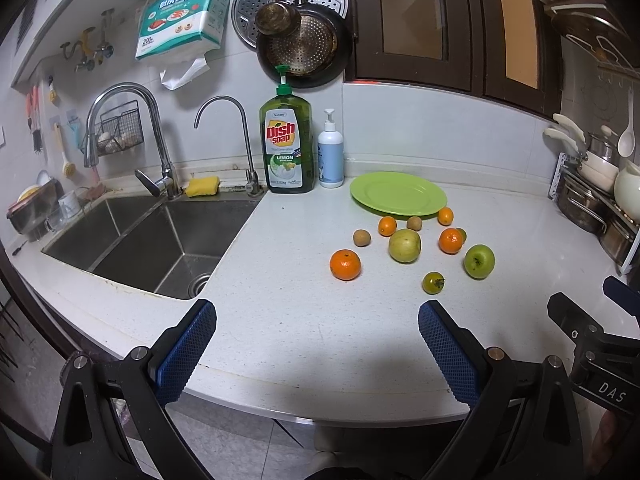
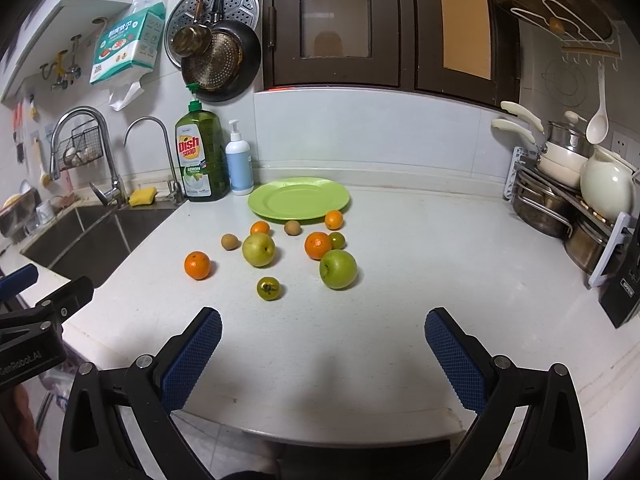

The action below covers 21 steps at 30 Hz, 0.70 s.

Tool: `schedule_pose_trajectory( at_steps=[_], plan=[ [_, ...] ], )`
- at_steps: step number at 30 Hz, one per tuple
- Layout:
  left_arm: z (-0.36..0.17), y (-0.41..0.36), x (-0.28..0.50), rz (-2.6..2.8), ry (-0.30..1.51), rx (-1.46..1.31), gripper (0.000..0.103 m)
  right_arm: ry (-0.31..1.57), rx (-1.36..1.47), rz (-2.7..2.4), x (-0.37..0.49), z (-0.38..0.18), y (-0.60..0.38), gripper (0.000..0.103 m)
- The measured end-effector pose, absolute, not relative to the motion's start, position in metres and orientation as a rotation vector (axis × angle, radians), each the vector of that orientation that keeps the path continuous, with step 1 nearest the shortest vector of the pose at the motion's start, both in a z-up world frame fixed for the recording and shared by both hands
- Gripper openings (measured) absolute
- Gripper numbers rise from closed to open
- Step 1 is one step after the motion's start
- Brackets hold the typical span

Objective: Organize fruits

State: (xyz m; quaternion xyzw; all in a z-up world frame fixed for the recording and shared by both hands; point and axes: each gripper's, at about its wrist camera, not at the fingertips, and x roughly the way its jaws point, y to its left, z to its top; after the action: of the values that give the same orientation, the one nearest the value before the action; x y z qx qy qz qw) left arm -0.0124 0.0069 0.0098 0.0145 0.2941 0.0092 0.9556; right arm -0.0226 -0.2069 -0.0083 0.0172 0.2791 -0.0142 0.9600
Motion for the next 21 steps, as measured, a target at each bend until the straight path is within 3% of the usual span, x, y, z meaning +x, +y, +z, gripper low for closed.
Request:
schedule_pose_trajectory(
  at_steps=[21],
  plan=[
    [0.005, 0.021, 0.003, 0.025, 0.614, 0.024, 0.103, 0.594, 0.035, -0.021, -0.008, -0.012, -0.194, 0.102]
  ],
)
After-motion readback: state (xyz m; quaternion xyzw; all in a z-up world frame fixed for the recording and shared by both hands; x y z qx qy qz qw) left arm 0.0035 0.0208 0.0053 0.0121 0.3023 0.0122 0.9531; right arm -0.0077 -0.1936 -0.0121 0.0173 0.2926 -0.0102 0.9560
